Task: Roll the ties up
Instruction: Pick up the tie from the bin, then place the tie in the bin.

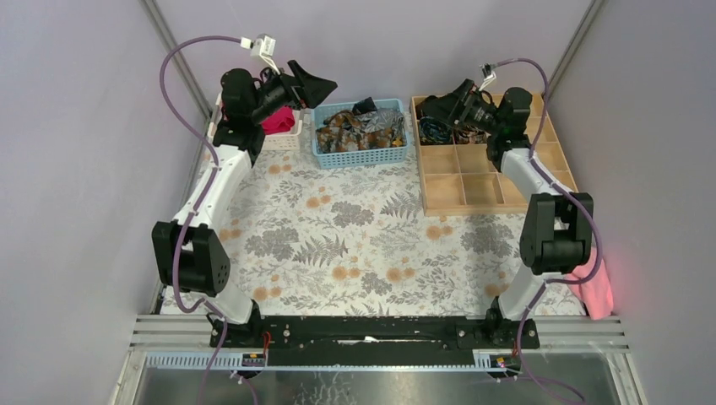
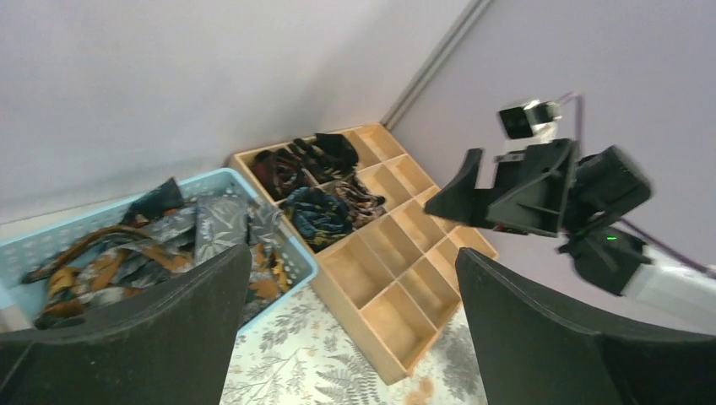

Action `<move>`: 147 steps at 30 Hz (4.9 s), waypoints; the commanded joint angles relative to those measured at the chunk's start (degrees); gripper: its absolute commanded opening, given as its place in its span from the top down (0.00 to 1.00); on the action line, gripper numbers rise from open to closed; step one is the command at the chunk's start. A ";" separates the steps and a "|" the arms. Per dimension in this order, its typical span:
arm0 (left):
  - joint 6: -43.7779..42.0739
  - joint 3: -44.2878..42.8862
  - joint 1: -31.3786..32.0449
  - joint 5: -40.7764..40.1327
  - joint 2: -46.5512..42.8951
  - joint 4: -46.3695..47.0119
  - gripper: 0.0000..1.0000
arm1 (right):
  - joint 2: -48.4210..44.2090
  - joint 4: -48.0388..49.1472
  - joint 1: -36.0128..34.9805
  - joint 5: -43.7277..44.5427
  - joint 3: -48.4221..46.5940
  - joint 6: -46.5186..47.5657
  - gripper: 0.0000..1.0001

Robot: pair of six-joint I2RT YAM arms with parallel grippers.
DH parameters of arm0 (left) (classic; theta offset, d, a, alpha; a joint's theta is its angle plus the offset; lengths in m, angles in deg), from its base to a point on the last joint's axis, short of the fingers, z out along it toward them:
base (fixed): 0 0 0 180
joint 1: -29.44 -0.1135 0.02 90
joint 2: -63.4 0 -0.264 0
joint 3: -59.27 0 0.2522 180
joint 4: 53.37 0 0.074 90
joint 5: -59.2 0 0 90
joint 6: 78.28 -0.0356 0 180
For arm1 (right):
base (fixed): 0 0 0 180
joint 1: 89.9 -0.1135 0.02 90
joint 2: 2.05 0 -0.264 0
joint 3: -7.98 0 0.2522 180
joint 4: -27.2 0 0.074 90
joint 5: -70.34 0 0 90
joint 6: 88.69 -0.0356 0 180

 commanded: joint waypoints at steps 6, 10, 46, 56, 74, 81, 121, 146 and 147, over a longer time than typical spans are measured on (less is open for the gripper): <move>-13.11 -4.49 1.65 -6.17 -3.71 -7.70 0.01 | -14.02 -47.49 -13.71 43.20 -21.10 43.96 0.00; -15.27 -6.25 3.29 -14.72 -4.19 -9.45 0.01 | -14.64 -56.66 -21.33 69.58 -27.18 53.08 0.00; -14.63 -25.65 9.32 -29.08 31.96 -42.70 0.21 | -4.38 -51.28 -24.34 83.96 -12.66 45.89 0.02; -13.60 -25.82 10.33 -31.76 35.82 -38.55 0.26 | -4.84 -49.05 -24.34 81.84 -9.61 46.45 0.06; -14.22 -27.36 11.06 -31.96 36.56 -36.12 0.74 | -2.41 -48.41 -24.34 80.02 -9.42 46.29 0.23; -14.16 -24.37 11.90 -33.56 30.86 -36.21 0.90 | -2.75 -48.91 -24.33 78.98 -9.63 46.03 0.33; -12.98 -33.86 35.07 -30.03 -8.69 -38.22 1.00 | -28.91 -41.06 -24.39 57.53 13.53 37.06 0.33; -26.53 -40.78 28.76 -51.97 6.03 -29.26 1.00 | -3.30 -39.34 -24.57 55.68 -7.29 35.20 0.30; -25.71 -42.79 26.70 -50.51 8.47 -28.87 1.00 | -0.31 -40.31 -24.60 56.43 -10.54 35.67 0.30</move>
